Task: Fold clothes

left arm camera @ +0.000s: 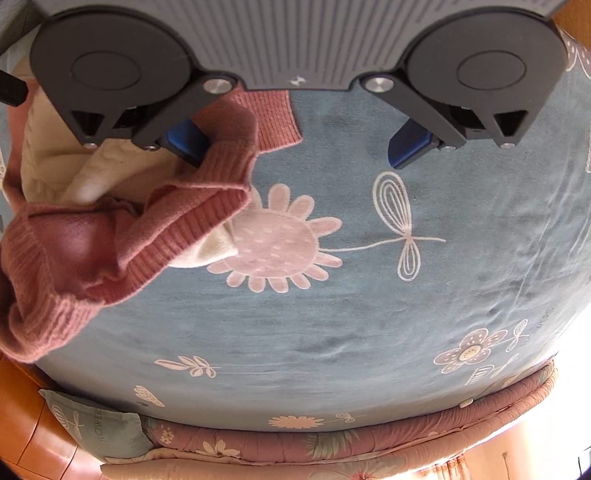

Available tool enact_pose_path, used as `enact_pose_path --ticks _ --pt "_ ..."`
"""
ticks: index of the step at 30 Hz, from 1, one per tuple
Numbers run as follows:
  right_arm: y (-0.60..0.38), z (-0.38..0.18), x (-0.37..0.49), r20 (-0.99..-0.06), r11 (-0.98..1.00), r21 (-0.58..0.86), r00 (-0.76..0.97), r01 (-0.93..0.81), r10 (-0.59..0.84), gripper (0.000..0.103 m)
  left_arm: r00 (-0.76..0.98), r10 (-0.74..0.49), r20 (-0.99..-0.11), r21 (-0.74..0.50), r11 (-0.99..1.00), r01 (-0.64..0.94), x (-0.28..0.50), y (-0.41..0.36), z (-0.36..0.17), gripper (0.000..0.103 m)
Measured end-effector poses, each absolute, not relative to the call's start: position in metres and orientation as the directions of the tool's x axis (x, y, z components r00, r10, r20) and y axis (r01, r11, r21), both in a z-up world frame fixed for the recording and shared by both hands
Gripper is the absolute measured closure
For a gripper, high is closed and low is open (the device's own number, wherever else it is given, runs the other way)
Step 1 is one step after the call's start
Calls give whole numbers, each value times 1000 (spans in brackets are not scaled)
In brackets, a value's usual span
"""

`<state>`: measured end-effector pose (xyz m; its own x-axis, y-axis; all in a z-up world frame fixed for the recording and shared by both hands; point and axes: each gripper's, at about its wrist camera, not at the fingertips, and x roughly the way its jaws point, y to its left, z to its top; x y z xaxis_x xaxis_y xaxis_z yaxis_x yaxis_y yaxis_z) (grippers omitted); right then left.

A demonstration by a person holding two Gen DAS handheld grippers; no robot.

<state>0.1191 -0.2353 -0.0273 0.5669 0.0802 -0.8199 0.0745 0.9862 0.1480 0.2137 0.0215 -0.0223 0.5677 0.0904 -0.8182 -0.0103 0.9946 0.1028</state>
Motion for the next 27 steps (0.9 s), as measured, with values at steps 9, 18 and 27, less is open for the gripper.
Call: enact_pose_path --ticks 9,18,27 --pt "-237 -28 118 -821 987 146 565 68 82 0 609 206 -766 229 972 -41 238 33 -8 1" --pt "-234 -39 126 -822 991 124 563 39 81 0 554 -119 -824 -29 985 169 181 2 -3 1" --pt "-234 -52 132 -825 997 81 560 0 67 0 458 -138 -878 -16 965 261 187 -26 -62 0"
